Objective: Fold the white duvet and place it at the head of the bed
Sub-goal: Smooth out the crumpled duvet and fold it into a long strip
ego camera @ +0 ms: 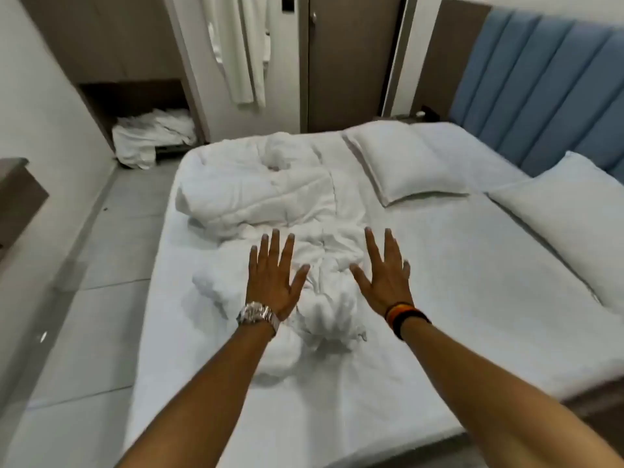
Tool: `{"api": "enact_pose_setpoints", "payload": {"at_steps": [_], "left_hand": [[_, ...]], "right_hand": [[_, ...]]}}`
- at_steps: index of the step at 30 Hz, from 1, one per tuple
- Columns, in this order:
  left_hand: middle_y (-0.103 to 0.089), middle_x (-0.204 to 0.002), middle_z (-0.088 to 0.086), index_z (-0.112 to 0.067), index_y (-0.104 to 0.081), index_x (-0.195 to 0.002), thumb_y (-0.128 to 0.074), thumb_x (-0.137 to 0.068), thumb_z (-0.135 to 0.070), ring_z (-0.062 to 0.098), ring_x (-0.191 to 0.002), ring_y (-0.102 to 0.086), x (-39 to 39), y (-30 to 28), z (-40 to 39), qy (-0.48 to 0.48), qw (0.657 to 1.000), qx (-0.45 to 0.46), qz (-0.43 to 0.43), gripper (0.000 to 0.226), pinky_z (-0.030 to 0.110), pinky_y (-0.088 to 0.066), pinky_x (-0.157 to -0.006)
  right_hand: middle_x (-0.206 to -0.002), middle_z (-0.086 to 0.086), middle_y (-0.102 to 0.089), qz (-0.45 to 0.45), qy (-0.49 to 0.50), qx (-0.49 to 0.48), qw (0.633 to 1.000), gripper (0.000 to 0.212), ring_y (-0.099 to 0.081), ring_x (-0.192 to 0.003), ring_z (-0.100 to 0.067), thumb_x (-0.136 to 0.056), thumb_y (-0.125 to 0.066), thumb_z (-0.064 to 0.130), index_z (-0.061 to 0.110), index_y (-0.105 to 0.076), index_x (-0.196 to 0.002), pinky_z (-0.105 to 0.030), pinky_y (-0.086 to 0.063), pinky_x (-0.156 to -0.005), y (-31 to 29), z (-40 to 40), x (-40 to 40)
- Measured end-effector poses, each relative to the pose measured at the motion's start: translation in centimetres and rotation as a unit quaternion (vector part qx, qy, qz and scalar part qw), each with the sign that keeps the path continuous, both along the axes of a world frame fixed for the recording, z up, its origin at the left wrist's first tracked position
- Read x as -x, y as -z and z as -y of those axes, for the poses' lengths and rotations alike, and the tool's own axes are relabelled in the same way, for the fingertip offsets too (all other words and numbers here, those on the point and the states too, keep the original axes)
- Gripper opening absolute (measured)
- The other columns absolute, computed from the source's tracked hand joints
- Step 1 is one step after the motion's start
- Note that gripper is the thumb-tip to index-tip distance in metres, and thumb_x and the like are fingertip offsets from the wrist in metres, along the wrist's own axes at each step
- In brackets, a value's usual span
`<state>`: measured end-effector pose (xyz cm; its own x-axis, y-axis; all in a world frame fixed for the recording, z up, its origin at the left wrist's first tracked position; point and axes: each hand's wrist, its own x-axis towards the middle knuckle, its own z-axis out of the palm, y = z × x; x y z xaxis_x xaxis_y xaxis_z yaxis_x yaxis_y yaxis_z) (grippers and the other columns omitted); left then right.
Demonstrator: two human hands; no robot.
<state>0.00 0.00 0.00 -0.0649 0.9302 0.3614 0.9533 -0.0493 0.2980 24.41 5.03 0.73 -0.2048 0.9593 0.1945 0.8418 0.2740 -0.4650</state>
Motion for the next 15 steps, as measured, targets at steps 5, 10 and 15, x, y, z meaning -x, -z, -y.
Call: {"api": "enact_pose_setpoints", "payload": {"at_steps": [5, 10, 15], "left_hand": [[-0.002, -0.174, 0.004, -0.025, -0.016, -0.166, -0.023, -0.105, -0.059, 0.026, -0.16, -0.001, -4.4, 10.6, -2.2, -0.022, 0.995, 0.095, 0.019, 0.07, 0.051, -0.008, -0.127], [-0.007, -0.173, 0.005, -0.024, -0.019, -0.166, -0.028, -0.106, -0.046, 0.026, -0.159, -0.006, -5.1, 17.7, -5.9, -0.064, 0.988, 0.131, 0.045, 0.064, 0.052, -0.009, -0.127], [-0.014, -0.172, 0.01, -0.02, -0.024, -0.164, -0.028, -0.105, -0.042, 0.029, -0.159, -0.009, -2.7, 21.4, -7.5, -0.082, 0.987, 0.14, 0.02, 0.064, 0.054, -0.013, -0.125]], "right_hand": [[-0.174, -0.005, 0.014, -0.041, -0.002, 0.126, 0.991, 0.087, 0.002, -0.161, -0.029, -0.091, -0.037, 0.083, 0.062, 0.02, -0.153, -0.066, -0.015, -0.122, 12.4, -1.5, -2.2], [-0.174, -0.005, 0.016, -0.118, -0.023, 0.174, 0.977, 0.097, 0.007, -0.161, -0.024, -0.083, -0.037, 0.092, 0.059, 0.018, -0.156, -0.066, -0.014, -0.122, 19.8, -5.9, 0.9], [-0.175, -0.005, 0.002, -0.194, -0.036, 0.233, 0.952, 0.101, -0.011, -0.16, -0.027, -0.08, -0.045, 0.092, 0.062, 0.019, -0.154, -0.063, -0.029, -0.119, 24.0, -8.9, 4.3]]}}
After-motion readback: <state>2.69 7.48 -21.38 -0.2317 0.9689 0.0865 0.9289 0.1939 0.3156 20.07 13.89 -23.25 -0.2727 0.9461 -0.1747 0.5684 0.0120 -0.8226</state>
